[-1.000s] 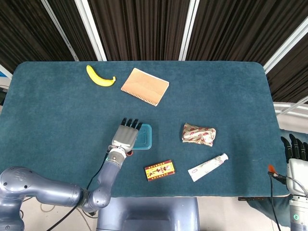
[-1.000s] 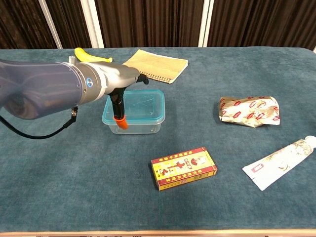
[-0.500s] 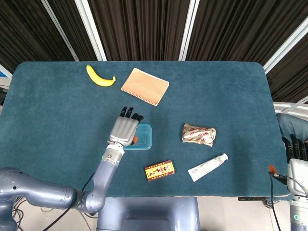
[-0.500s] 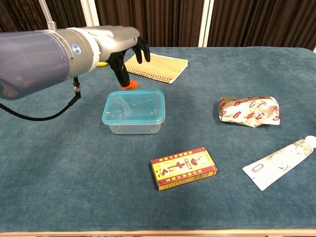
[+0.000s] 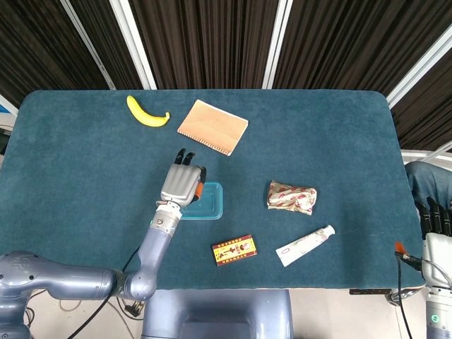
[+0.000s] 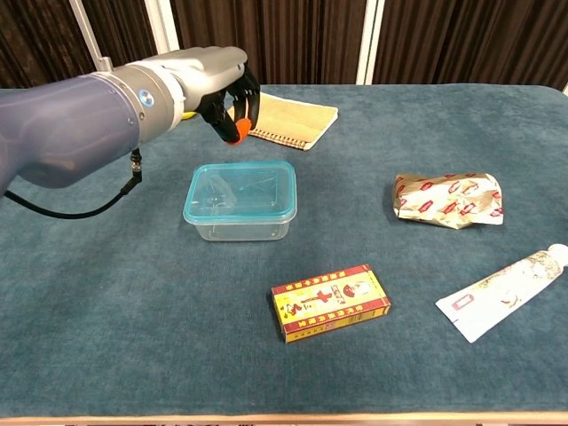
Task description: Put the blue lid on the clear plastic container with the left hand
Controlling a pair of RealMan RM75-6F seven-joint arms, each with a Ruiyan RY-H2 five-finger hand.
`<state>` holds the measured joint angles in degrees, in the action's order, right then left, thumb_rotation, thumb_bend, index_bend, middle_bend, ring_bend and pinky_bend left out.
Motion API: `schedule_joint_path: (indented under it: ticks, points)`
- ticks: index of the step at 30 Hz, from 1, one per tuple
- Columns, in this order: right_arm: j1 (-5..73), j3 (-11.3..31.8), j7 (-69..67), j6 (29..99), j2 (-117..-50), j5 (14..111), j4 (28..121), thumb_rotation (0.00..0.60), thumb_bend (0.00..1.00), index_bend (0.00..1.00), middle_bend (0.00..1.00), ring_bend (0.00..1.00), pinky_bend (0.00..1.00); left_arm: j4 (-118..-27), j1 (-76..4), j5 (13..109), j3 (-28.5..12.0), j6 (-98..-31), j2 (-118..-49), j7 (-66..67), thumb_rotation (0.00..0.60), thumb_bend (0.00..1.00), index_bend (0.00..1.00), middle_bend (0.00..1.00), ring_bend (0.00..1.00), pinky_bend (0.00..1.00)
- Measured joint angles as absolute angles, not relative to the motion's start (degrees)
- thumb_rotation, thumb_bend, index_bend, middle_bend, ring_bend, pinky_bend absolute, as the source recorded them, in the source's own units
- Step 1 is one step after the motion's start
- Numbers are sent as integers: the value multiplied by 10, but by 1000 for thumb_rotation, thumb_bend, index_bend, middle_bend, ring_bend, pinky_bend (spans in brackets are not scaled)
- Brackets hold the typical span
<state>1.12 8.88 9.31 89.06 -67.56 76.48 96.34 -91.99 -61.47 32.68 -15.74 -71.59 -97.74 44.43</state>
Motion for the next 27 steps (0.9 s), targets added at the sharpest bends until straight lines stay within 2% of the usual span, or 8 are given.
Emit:
schedule_joint_path:
  ticks: [27]
  points:
    - [11,94,84,882,-672,747,973,600,296,116,29,30,0,-785,-639,339,-167,-636,-1036,458,600,540,585,513,100,22]
